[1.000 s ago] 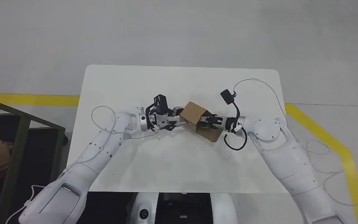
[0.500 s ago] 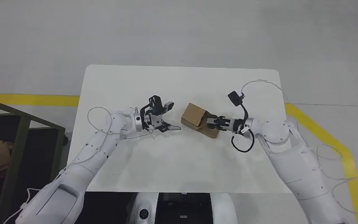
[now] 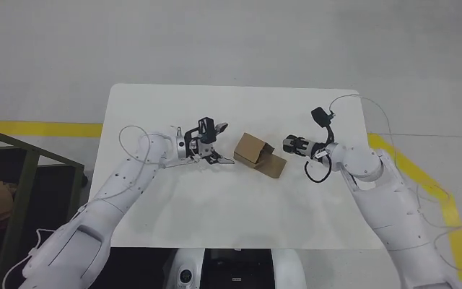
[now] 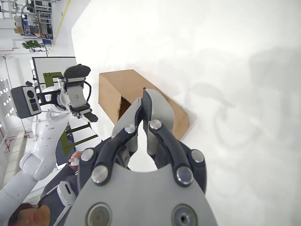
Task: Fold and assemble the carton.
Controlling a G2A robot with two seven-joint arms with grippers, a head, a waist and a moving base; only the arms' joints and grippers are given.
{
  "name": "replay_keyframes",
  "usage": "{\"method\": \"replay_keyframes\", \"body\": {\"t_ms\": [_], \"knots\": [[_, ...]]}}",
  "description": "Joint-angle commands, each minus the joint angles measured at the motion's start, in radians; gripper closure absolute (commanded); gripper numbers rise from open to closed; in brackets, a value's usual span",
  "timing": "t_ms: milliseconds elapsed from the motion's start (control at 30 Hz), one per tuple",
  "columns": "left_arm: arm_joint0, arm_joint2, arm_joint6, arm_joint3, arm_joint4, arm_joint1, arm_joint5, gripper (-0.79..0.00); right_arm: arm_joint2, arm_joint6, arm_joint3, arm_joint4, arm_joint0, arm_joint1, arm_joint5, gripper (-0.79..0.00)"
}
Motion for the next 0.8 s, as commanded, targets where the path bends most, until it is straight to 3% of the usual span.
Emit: {"method": "replay_keyframes", "body": {"t_ms": [0, 333, 767], "knots": [[-0.024, 0.020, 0.028, 0.033, 0.029, -0.005, -0.004, -0.785, -0.016, 0.019, 0.035, 0.009, 0.029, -0.005, -0.005, 0.000], [-0.080, 0.075, 0.123, 0.151, 0.068, -0.026, 0.019, -0.785, -0.135, 0.031, 0.202, 0.079, 0.162, -0.050, -0.036, 0.000], [-0.097, 0.088, 0.154, 0.193, 0.067, -0.031, 0.026, -0.785, -0.245, 0.010, 0.342, 0.142, 0.282, -0.108, -0.090, 0.000]]}}
